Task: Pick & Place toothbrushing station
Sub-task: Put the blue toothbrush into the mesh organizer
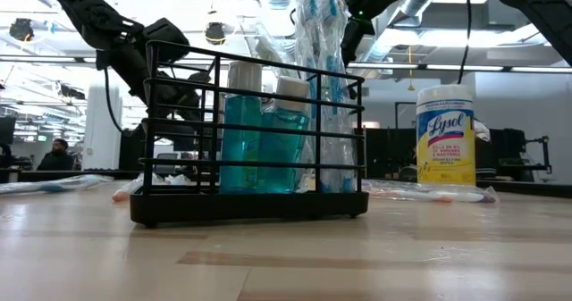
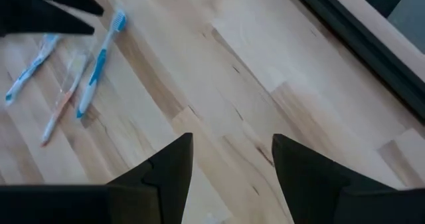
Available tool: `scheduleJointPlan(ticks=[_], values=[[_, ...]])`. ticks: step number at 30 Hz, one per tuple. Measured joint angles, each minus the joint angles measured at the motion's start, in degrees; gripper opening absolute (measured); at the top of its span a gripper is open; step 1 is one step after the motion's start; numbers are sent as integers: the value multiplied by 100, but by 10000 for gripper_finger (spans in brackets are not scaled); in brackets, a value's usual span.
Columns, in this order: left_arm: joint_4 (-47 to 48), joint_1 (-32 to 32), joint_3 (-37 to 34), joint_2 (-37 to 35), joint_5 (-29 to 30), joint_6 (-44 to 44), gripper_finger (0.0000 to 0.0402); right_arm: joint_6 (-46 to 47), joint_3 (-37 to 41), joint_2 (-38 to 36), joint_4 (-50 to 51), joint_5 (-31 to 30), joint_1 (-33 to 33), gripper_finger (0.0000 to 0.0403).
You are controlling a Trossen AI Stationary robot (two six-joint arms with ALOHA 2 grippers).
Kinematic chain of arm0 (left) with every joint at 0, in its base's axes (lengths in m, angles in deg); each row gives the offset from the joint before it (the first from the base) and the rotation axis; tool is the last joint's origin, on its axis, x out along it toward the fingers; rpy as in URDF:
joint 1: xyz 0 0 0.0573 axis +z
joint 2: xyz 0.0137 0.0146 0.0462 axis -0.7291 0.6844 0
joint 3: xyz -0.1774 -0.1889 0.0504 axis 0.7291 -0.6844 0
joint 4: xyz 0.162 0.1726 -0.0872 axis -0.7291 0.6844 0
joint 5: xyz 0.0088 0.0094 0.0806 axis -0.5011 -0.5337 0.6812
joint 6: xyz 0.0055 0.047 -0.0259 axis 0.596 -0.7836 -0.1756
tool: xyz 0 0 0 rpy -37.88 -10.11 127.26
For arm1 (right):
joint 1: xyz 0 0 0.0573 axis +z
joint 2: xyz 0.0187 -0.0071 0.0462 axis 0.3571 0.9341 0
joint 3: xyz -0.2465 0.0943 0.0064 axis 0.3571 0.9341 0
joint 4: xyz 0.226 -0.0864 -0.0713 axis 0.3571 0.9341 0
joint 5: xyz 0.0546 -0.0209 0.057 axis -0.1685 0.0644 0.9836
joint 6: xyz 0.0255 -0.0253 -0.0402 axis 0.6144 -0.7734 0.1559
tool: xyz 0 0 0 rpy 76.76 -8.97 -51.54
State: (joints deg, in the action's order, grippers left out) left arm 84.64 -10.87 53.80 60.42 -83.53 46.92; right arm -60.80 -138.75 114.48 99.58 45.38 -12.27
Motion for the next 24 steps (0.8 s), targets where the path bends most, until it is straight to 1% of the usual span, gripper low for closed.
scheduleJointPlan(ticks=[8, 20, 24], values=[[-185, -84, 4, -60, 155, 46, 159, -68, -108, 0, 33, 0, 4, 199], [-173, -63, 4, -56, 182, 128, 159, -168, -108, 0, 32, 83, 2, 198], [-186, -77, 4, -56, 125, 332, 159, -172, -108, 0, 34, 149, 2, 196]])
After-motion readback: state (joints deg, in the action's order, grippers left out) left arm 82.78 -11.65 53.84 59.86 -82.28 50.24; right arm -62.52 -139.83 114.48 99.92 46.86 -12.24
